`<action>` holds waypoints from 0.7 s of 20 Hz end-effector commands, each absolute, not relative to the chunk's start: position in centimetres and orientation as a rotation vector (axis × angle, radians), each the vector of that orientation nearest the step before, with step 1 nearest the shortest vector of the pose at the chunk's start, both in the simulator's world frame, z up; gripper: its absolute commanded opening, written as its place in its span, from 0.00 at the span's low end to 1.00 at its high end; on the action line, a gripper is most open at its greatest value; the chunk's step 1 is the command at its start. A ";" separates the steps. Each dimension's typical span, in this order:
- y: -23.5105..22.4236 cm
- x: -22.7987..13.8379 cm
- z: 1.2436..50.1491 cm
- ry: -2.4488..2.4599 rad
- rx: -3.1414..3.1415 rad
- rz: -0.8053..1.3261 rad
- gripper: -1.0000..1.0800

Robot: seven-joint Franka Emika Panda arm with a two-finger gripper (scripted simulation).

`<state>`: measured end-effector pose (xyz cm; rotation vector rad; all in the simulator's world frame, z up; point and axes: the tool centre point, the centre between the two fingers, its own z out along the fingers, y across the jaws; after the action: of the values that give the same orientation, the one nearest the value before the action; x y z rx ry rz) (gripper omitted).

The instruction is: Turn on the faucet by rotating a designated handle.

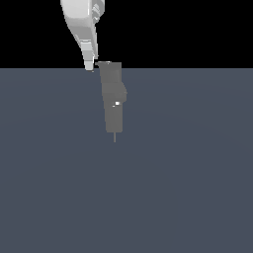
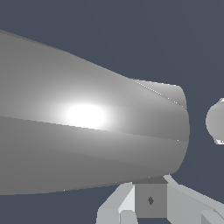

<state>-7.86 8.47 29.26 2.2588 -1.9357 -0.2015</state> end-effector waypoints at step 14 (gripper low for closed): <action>0.8 -6.7 29.4 -1.945 2.254 -0.202 0.00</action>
<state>-6.96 1.18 29.36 2.2565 -1.9413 -0.2043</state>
